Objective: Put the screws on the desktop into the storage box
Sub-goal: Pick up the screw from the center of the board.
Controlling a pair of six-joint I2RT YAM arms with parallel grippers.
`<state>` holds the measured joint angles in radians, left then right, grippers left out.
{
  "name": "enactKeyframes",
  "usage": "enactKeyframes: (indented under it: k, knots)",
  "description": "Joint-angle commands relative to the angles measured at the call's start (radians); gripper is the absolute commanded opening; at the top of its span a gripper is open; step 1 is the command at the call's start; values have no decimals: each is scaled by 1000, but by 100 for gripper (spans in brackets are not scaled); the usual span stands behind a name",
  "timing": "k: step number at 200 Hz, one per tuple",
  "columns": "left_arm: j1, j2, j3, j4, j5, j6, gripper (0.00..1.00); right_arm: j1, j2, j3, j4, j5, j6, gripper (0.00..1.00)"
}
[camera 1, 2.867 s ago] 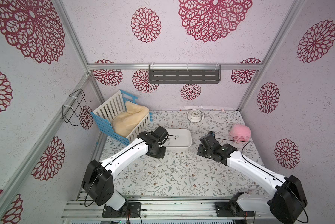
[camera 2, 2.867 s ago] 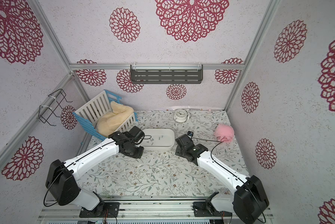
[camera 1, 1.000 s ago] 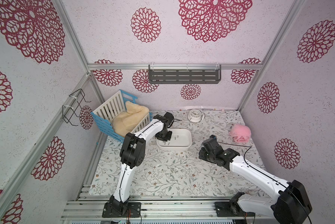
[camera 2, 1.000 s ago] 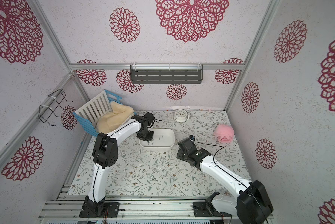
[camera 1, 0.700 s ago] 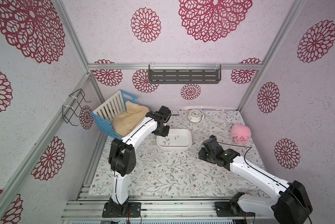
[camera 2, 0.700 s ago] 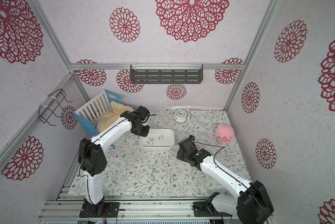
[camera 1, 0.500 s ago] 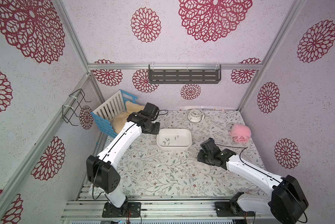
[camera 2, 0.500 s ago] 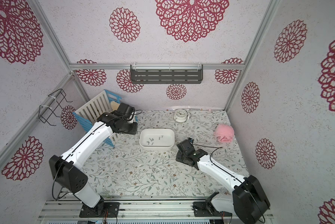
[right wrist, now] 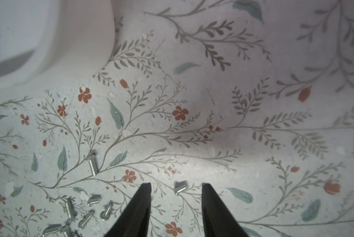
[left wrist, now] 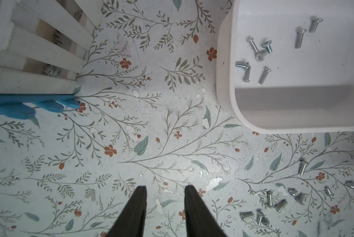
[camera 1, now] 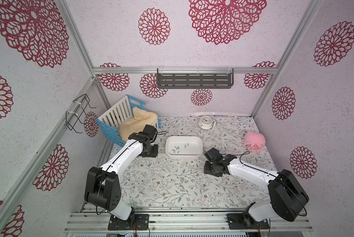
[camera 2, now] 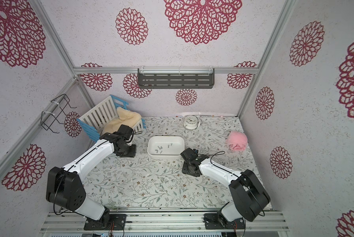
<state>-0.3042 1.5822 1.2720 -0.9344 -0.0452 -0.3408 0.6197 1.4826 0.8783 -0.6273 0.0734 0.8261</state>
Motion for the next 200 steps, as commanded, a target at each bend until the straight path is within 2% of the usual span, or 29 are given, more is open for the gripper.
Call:
enactKeyframes:
  k: [1,200]
  knots:
    - [16,-24,-5,54,33,-1,37,9,15,29,-23,-19,-40,44]
    - [25,-7,-26,60,51,-3,37,17,123,53,-48,-73,-111,40]
